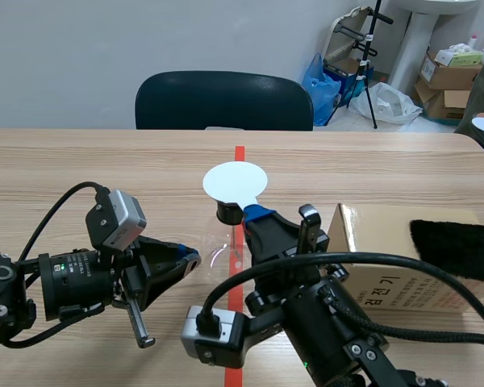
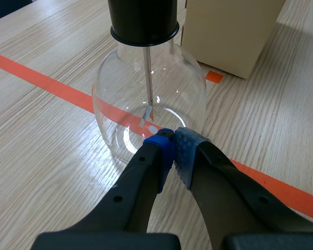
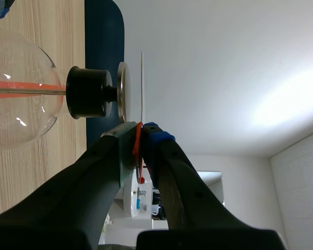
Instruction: Do the electroscope experiment
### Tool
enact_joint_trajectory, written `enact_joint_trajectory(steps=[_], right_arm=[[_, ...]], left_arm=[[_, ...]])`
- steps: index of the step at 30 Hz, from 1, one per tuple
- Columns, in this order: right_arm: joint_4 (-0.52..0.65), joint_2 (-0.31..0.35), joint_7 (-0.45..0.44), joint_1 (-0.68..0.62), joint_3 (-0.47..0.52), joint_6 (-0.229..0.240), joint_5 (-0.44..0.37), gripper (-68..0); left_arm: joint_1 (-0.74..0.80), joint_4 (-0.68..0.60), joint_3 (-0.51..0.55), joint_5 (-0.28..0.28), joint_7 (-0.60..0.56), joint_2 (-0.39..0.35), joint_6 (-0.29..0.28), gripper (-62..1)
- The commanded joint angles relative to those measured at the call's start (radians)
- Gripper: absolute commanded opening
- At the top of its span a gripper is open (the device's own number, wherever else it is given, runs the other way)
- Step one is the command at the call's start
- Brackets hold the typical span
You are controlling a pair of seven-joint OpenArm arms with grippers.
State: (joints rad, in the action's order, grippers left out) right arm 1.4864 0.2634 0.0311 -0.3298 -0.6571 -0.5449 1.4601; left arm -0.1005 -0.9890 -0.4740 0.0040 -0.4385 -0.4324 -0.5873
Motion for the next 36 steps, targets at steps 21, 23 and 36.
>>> enact_joint_trajectory(steps=[21, 23, 36], right_arm=[[0.024, 0.011, 0.309, 0.014, -0.003, -0.014, 0.001, -66.5], [0.024, 0.011, 0.352, 0.014, -0.003, -0.014, 0.001, -66.5], [0.024, 0.011, 0.549, 0.014, -0.003, -0.014, 0.001, -66.5]], left_arm=[[-0.011, -0.016, 0.003, -0.011, -0.014, 0.002, -0.001, -57.9], [-0.011, -0.016, 0.003, -0.011, -0.014, 0.002, -0.001, -58.0], [-0.011, -0.016, 0.003, -0.011, -0.014, 0.002, -0.001, -58.0]])
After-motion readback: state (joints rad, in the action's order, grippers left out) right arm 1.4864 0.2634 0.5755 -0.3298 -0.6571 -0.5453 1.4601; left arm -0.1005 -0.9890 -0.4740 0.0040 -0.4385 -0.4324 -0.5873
